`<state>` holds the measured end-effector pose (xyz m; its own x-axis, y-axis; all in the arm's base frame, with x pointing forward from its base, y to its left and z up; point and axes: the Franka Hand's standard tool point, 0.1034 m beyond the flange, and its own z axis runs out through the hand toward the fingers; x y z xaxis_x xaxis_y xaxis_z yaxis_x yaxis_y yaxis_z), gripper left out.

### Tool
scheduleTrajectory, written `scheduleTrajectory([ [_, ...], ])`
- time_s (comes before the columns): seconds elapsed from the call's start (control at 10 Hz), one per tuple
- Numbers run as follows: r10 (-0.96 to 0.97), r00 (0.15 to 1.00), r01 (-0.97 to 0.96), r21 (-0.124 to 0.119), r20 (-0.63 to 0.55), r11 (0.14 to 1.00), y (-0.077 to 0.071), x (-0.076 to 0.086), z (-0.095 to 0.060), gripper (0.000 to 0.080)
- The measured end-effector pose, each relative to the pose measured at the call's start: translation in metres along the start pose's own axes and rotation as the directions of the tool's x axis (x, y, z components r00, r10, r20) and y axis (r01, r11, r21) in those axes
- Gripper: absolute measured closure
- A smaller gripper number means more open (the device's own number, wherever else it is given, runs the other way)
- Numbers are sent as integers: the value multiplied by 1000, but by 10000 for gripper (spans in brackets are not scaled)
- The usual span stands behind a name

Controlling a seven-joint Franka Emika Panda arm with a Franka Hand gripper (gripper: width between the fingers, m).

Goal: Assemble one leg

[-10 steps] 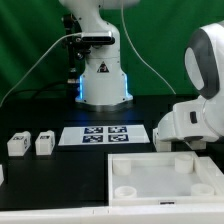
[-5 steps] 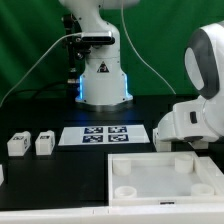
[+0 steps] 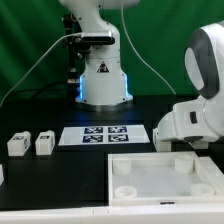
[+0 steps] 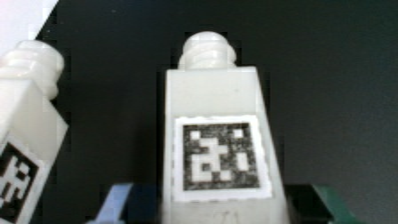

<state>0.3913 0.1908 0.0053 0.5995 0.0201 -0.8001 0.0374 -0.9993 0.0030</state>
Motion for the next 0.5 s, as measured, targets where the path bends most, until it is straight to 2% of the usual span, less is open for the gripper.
scheduleTrajectory([
  [0.1, -19, 998, 18, -12, -54, 1000, 2, 2, -13, 506],
  [0.3, -62, 990, 61, -17, -123, 998, 5, -11, -47, 506],
  [0.4, -79, 959, 73, -33, -273, 997, 9, -13, -74, 506],
  [0.5, -91, 917, 79, -45, -389, 996, 14, -26, -90, 506],
])
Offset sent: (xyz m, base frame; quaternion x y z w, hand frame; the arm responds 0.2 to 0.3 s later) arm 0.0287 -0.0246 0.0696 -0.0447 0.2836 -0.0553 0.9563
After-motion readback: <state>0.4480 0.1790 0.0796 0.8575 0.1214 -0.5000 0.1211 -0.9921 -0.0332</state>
